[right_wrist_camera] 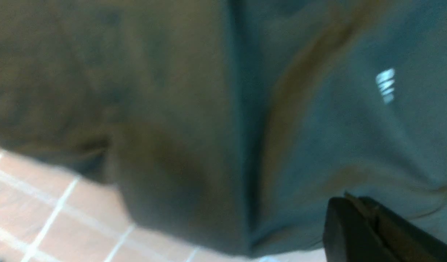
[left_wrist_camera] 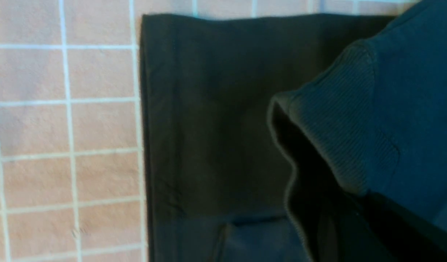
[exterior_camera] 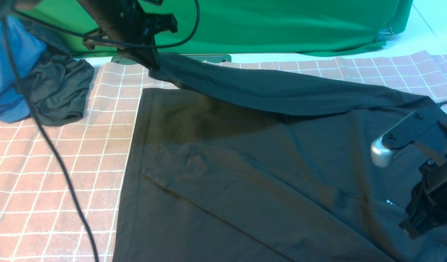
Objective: Fold a long-sleeved shirt over a pink coffee tablecloth.
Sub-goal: 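Fold the left side of the dark shirt inward over its body with the left gripper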
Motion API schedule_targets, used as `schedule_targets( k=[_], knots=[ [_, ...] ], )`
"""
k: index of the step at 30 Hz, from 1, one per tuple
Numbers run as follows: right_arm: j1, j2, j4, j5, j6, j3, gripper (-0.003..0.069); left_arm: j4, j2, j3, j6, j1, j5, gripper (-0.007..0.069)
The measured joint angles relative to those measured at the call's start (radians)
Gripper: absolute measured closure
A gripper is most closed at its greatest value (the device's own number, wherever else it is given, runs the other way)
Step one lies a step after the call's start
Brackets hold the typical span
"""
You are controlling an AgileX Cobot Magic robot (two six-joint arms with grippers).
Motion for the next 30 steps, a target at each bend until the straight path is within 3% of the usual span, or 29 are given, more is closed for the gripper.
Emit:
schedule_targets(
  k=[6,16,30],
  knots=[
    [0.0,0.0,-0.142,-0.08,0.094,0.0,0.0623,-0.019,-0.171,0.266,-0.029,0.0,-0.005,0.0596],
    [-0.093,0.0,-0.168,-0.19,0.134,0.0,0.0612,-0.079,-0.421,0.711,-0.065,0.0,-0.141,0.0596],
    [-0.125,0.0,-0.138,-0.19,0.138,0.0,0.0578,-0.129,-0.456,0.893,-0.078,0.0,-0.237,0.0585]
  ],
)
